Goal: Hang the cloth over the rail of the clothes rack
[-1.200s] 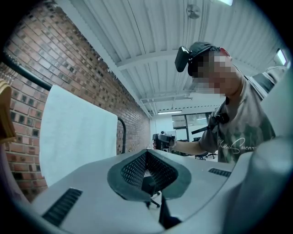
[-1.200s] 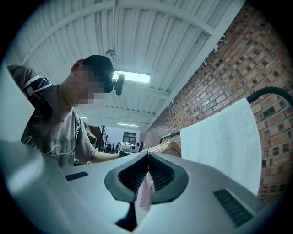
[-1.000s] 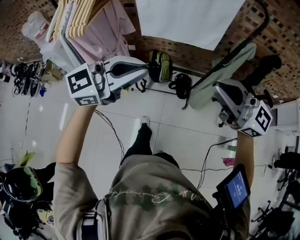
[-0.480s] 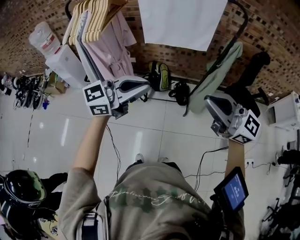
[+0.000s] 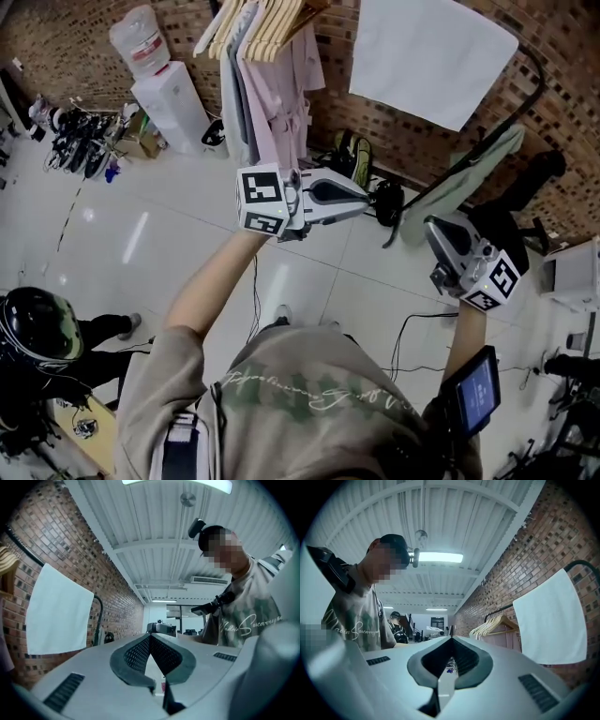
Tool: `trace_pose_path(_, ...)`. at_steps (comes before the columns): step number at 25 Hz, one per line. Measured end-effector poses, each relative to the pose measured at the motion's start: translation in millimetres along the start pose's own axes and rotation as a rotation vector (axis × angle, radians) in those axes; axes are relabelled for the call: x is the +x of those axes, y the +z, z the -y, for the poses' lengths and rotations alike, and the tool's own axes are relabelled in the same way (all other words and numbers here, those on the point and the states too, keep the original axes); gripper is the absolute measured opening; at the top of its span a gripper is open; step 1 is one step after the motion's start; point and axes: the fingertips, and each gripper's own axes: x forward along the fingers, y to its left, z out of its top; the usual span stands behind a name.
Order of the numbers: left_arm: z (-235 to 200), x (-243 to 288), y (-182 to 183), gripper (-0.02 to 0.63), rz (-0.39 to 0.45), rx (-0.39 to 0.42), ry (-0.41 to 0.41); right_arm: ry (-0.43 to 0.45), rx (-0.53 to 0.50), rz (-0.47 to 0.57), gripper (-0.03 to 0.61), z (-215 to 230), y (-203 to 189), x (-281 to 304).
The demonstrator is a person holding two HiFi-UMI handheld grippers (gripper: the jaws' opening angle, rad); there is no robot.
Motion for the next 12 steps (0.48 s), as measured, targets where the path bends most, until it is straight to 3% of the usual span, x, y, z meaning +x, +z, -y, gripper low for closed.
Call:
trace_pose_path(7,9,-4,-6,0.005,-0.042,0.034,0.006,0.016,0.0,0.012,0.006,-4,-1,6)
trace_pose_path(12,22,-6,-17,0.005,-0.111,0.128,0.007,0.049,0.031,0.044,0.006,-13,-12,14)
